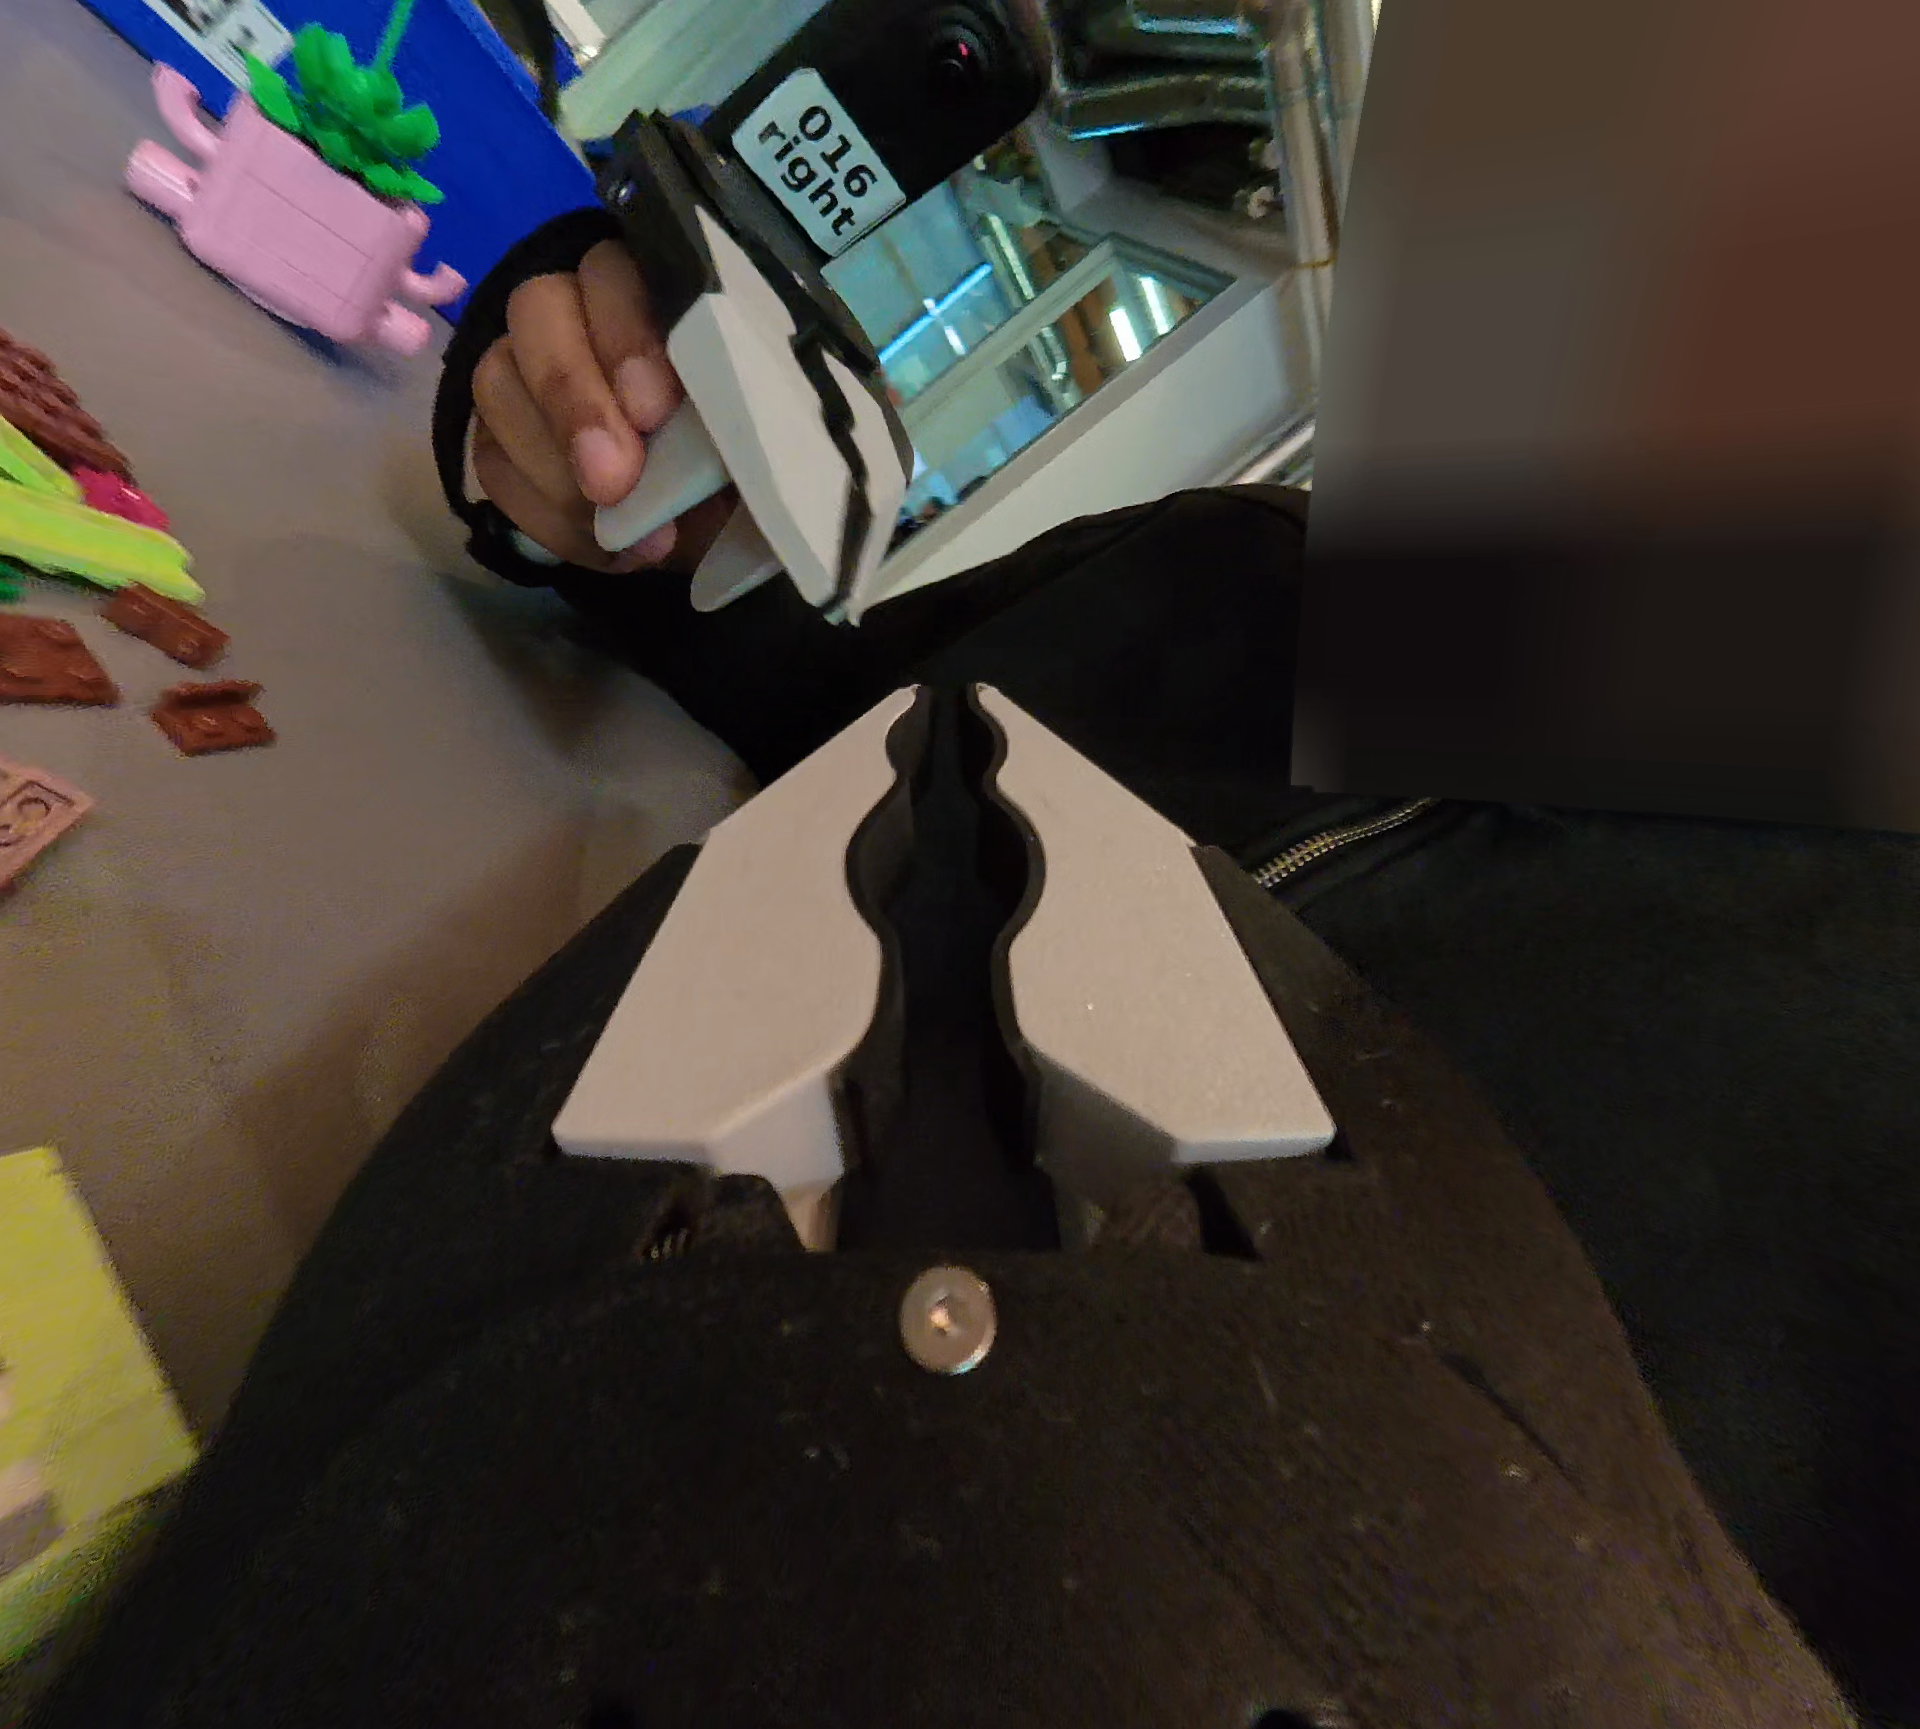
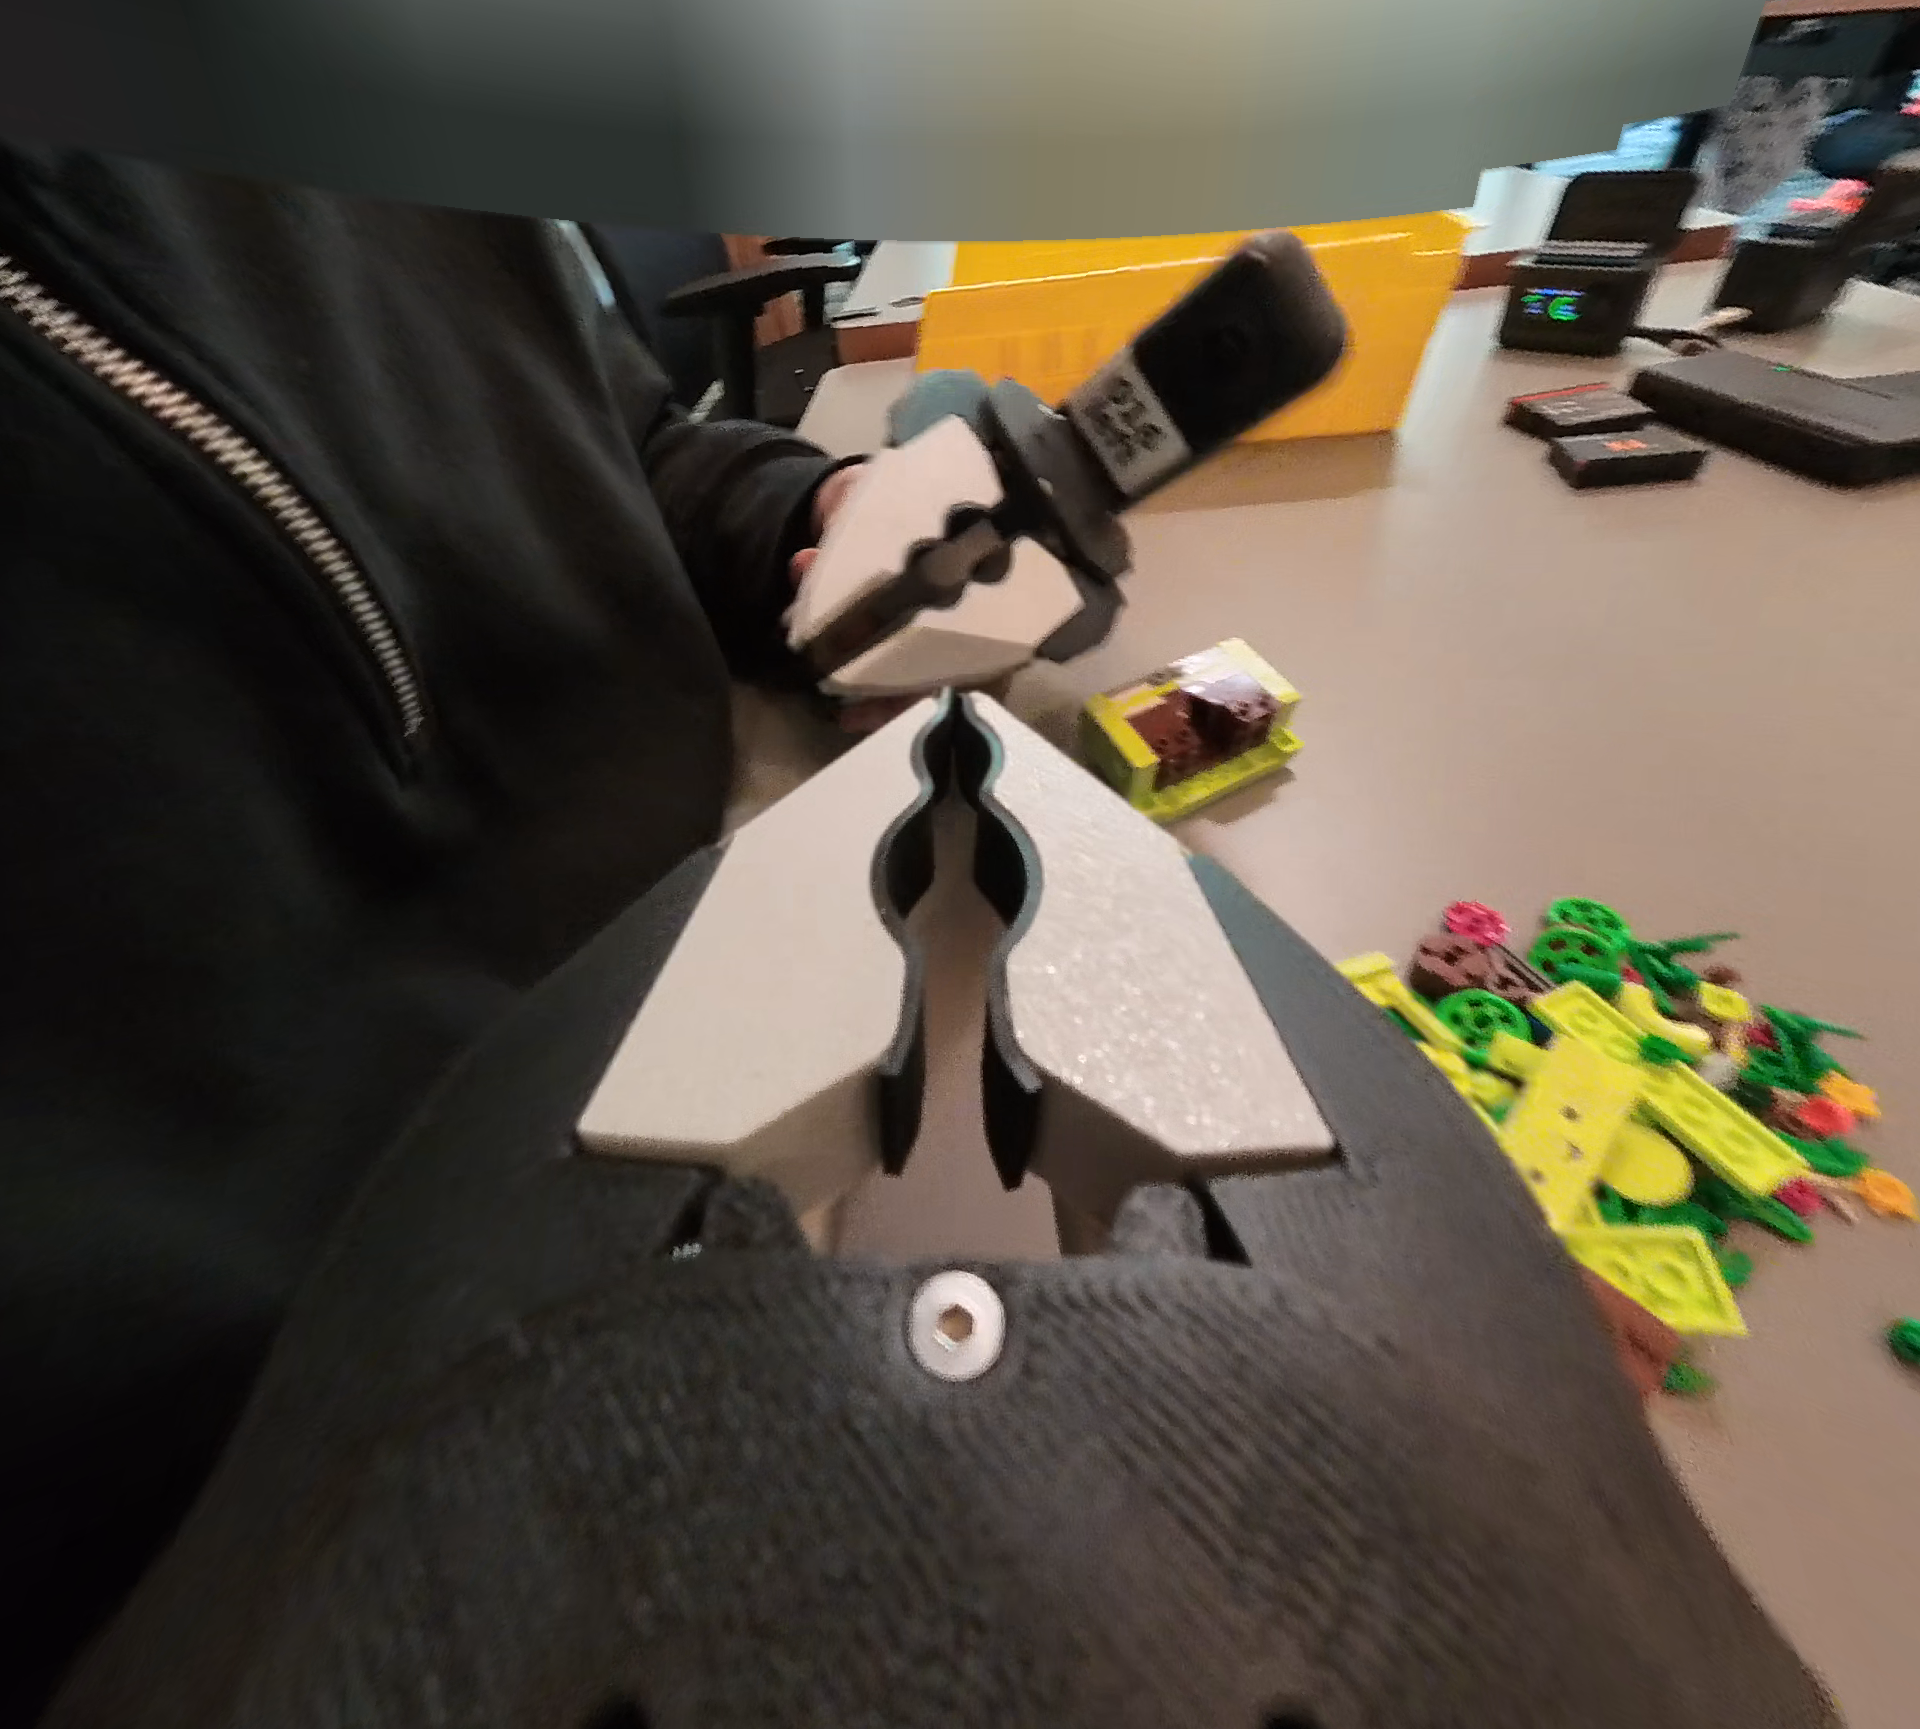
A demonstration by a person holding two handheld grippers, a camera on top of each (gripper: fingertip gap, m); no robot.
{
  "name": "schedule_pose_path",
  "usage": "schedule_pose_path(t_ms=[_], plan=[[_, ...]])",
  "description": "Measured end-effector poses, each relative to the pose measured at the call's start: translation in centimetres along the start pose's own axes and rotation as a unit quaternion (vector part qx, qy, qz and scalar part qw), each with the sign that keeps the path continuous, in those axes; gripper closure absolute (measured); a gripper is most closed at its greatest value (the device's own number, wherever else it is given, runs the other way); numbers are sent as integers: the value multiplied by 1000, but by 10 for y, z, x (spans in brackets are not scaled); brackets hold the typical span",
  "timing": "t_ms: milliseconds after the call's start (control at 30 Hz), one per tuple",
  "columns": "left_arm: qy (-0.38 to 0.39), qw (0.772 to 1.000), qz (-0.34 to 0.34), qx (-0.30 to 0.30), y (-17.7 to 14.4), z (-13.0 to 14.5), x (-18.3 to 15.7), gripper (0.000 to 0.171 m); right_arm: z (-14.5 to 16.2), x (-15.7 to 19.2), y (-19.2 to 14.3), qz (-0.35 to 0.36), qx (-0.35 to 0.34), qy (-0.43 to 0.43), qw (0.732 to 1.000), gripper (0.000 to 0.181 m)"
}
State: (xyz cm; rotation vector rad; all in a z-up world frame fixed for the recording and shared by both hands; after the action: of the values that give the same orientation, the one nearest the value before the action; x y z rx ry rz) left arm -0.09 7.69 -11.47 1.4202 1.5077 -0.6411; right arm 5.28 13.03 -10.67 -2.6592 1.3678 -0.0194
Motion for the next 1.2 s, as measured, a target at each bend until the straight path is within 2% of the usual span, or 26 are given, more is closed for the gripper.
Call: schedule_pose_path(t_ms=[100,167,267,400,567,667,733,833,900,967,1033,1100,1200], plan=[[76,995,-65,-19,-10,-9,-2,171,4,-20,-9,64,6,25,998,181],[132,983,-126,-35,-18,-17,-1,171,11,-33,-14,111,23,43,993,181],[204,953,-221,-50,-29,-25,4,171,30,-45,-14,152,86,60,983,172],[262,906,-327,-54,-39,-32,14,170,50,-44,5,172,184,29,967,167],[293,881,-371,-29,-38,-28,20,169,64,-41,32,199,274,6,941,165],[298,879,-372,-29,-37,-28,19,168,74,-45,32,218,317,-5,923,166],[299,880,-367,-36,-38,-29,17,167,80,-43,32,206,327,11,922,165],[304,879,-365,-45,-39,-31,15,160,79,-41,32,191,314,28,929,174],[317,871,-370,-60,-40,-34,13,142,71,-41,31,194,287,29,938,174],[342,862,-368,-66,-39,-35,9,130,53,-38,31,178,204,58,961,174],[374,845,-376,-61,-36,-34,7,120,30,-37,27,145,87,127,977,174],[422,814,-396,-49,-32,-31,7,120,12,-38,18,105,-22,206,973,175],[511,733,-447,-39,-27,-28,8,128,8,-39,14,55,-98,299,948,175]])
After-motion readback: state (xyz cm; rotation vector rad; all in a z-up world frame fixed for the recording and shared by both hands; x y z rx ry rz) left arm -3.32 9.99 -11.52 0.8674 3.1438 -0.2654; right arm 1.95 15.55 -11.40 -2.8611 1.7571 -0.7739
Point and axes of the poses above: each gripper's, where its closed fingertips meet, y out along the fingers, z out of its underside, x = y × z across the jaws, the point moved 4 cm from there along -y, back along the fingers, and after that the axes turned 10 degrees about -y, right-handed, at the moved point
